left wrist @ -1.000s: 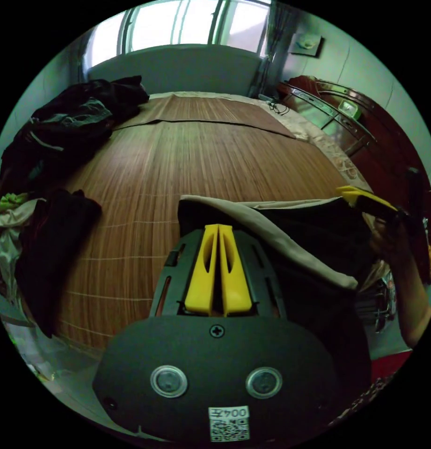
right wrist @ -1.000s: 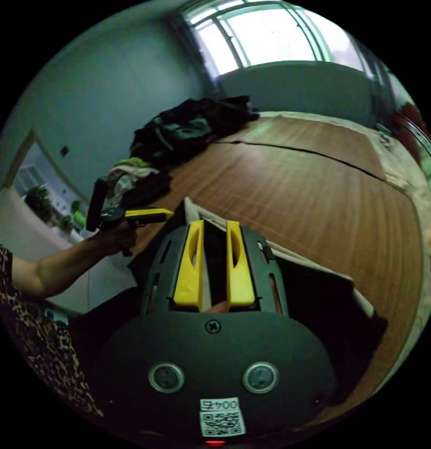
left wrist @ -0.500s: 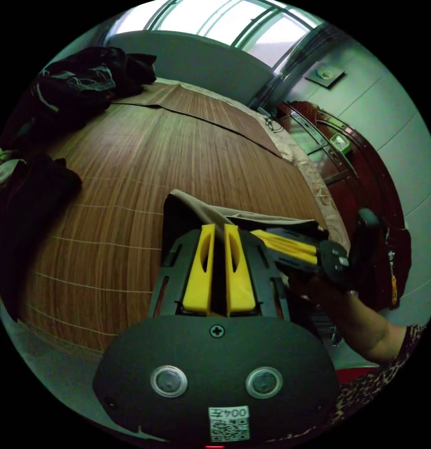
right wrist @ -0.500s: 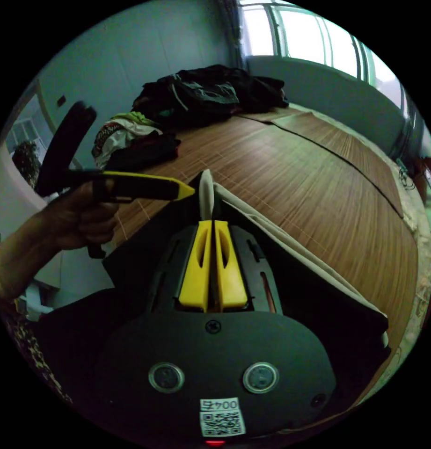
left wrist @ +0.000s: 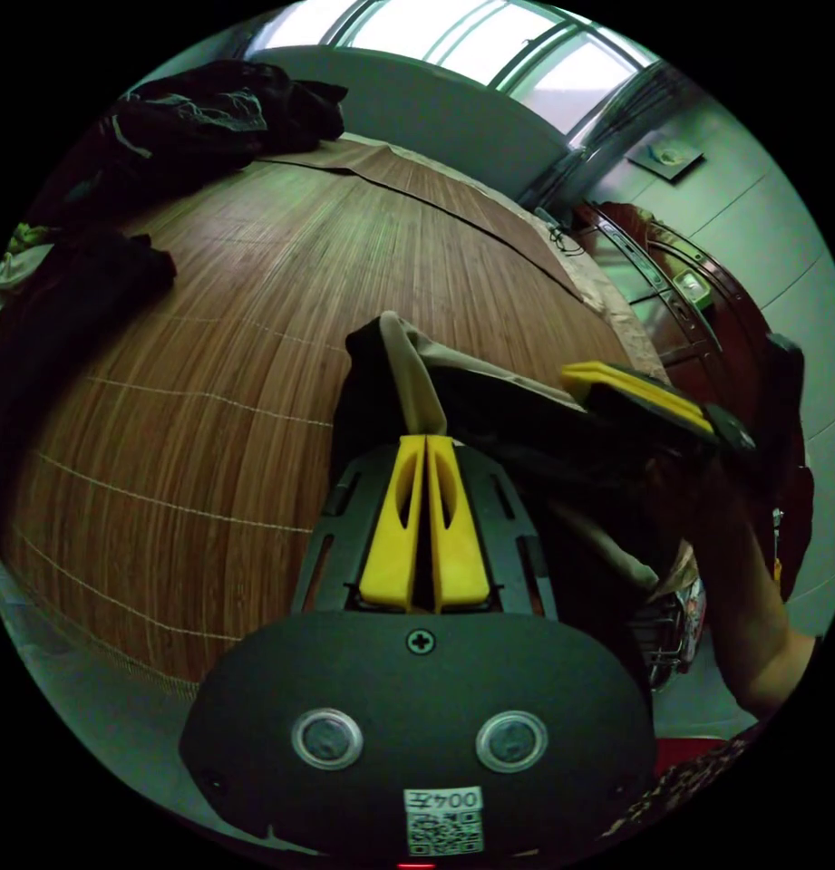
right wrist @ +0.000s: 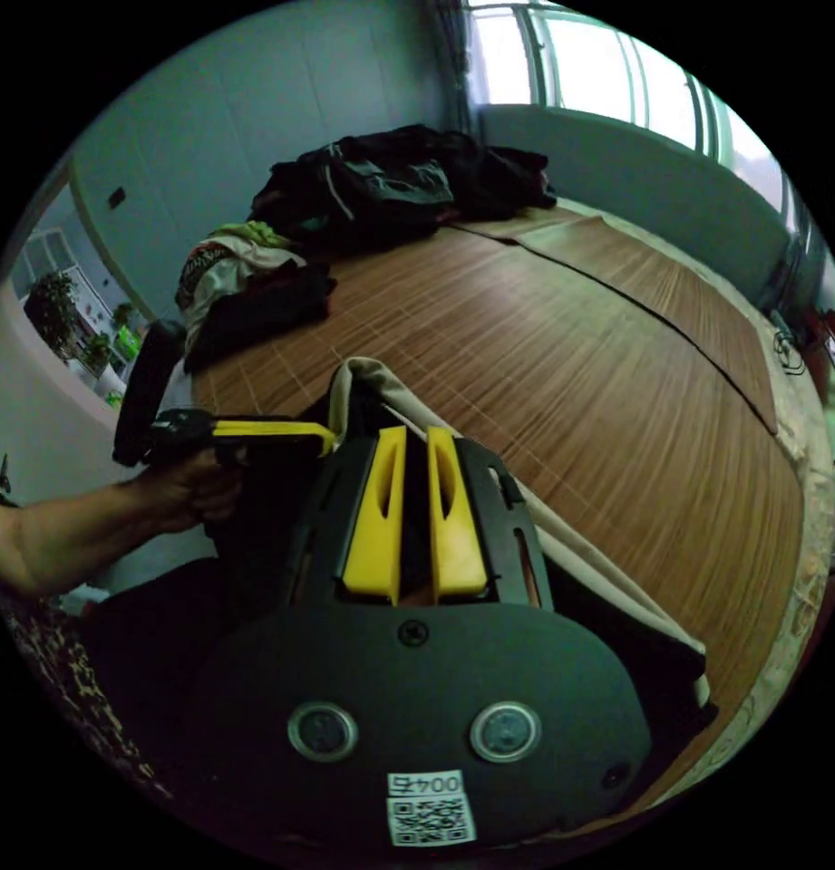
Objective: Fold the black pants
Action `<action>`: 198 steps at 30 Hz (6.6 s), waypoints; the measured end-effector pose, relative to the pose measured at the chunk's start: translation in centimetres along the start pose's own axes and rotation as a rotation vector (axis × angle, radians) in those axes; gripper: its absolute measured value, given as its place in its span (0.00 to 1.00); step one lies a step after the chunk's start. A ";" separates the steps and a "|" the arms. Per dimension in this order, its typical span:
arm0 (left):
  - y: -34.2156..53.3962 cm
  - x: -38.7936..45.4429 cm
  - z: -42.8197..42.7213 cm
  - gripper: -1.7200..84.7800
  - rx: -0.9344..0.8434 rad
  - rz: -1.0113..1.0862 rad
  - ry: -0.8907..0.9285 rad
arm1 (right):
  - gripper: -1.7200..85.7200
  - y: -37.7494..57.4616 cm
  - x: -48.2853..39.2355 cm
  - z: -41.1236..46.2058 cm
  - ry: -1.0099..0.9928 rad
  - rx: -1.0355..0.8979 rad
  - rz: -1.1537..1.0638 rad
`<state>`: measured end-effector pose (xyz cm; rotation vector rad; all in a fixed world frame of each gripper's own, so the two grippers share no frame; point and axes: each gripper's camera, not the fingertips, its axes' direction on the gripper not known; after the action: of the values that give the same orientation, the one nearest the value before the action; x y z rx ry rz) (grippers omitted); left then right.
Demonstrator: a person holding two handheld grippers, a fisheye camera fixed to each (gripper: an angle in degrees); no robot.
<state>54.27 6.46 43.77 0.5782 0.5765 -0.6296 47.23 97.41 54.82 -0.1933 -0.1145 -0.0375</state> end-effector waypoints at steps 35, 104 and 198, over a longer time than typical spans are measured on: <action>3.1 3.7 -2.8 0.02 0.190 0.106 -0.009 | 0.02 -5.4 -16.8 5.2 0.344 0.010 -0.276; 9.2 2.2 -2.5 0.02 0.095 -0.034 -0.124 | 0.12 -23.0 8.6 12.3 -0.561 -0.275 0.508; 3.0 5.8 -8.9 0.10 -0.080 0.177 -0.078 | 0.18 25.3 11.4 -10.9 -0.001 -0.086 0.584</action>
<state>57.36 12.12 34.79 0.5203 0.4690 -0.4574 60.96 119.79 40.75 -0.3066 -0.0543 0.5405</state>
